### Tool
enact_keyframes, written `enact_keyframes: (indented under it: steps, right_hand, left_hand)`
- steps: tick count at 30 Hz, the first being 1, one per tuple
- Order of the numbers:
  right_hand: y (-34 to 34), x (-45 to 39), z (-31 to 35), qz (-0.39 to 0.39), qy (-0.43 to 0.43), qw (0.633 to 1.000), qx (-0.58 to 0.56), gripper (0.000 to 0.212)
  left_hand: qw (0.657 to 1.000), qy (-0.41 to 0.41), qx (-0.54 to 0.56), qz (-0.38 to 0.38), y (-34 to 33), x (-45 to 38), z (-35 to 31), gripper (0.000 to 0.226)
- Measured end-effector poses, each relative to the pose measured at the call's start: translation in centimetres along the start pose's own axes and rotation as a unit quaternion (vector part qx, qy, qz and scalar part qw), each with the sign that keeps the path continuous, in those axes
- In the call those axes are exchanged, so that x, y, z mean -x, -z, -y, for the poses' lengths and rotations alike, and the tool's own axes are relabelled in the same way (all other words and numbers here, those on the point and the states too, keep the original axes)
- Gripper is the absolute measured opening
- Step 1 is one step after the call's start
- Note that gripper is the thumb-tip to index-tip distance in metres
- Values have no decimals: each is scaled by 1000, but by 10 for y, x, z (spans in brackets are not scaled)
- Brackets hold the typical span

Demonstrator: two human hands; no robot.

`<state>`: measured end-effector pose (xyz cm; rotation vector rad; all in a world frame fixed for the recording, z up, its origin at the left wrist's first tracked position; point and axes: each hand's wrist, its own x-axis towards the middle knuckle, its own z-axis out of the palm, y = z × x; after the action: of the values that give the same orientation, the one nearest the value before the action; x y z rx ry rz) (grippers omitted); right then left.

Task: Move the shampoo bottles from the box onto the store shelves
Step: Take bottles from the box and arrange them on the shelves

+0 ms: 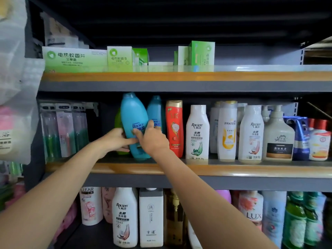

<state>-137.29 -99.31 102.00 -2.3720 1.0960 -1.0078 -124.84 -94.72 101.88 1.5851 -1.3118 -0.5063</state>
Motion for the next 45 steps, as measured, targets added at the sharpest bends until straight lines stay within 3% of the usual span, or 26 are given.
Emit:
enact_keyframes:
  steps: [4,7,11,15,19,21,24,31,36,45]
  right_hand:
    - [-3,-6,0,60,-16,987,-149,39]
    - [-3,-10,-6,85,-18,977,-195,39]
    - [-5,-15,-1,103,57,988,-99,65]
    - [-8,-23,17,118,74,990,1,59]
    - [-8,-27,11,96,13,992,-83,69]
    - [-7,-27,6,89,-29,984,-151,62]
    - [-4,-20,-4,39,-66,977,-201,67]
    - [-1,-22,-11,-48,-73,989,-118,62]
    - [-6,-24,-9,-66,-72,991,-92,51]
    - [-2,-5,-16,-86,-20,996,23,42]
  left_hand:
    - [1000,18,1,7,6,6,-4,41]
    - [999,14,48,1,6,10,-1,51]
    - [990,28,139,12,15,14,4,49]
    - [981,51,188,13,21,19,11,36]
    - [986,33,164,11,21,14,5,29]
    - [991,26,130,15,18,10,-3,25]
    - [994,17,102,28,7,1,-14,23]
    - [995,22,85,42,-7,-14,-17,32]
    - [1000,11,3,13,-13,-15,-16,49]
    - [999,0,-19,-28,-29,-19,-20,54]
